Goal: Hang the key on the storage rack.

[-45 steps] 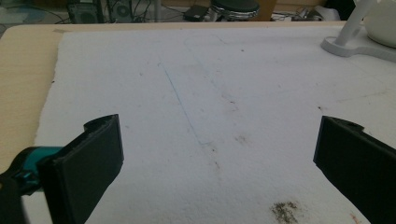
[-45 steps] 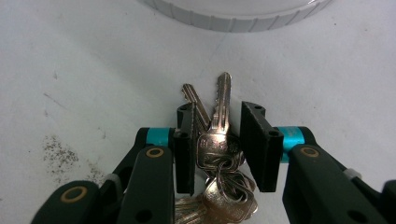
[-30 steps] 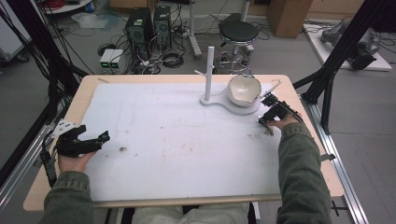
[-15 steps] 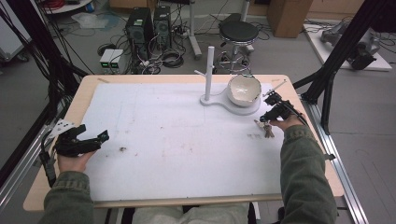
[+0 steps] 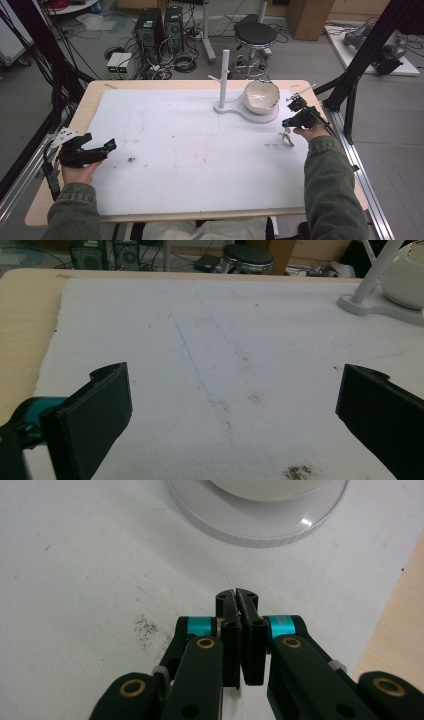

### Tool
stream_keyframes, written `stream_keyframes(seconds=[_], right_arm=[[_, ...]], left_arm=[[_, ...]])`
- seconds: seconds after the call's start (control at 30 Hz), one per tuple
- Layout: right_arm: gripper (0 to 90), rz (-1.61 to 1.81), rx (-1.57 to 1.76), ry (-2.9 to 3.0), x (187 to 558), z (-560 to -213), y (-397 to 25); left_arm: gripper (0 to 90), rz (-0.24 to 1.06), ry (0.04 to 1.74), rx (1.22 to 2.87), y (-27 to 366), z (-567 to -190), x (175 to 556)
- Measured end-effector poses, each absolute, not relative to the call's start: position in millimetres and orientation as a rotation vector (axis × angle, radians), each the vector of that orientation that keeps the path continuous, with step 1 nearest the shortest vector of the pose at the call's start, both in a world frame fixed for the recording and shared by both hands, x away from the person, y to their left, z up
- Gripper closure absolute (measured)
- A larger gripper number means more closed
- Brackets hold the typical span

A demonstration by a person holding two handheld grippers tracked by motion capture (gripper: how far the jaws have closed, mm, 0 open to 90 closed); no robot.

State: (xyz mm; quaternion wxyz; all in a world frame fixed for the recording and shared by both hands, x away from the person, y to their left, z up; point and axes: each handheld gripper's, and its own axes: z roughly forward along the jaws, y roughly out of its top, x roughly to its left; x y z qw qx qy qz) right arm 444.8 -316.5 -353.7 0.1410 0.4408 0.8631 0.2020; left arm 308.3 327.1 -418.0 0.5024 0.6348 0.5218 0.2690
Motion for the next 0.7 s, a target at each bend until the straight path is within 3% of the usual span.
stream_keyframes(seconds=[0.7], right_arm=[[88.9, 0.642, 1.183, 2.502, 438, -306, -289]], left_arm=[[2.0, 0.641, 1.258, 1.517, 327, -418, 309]])
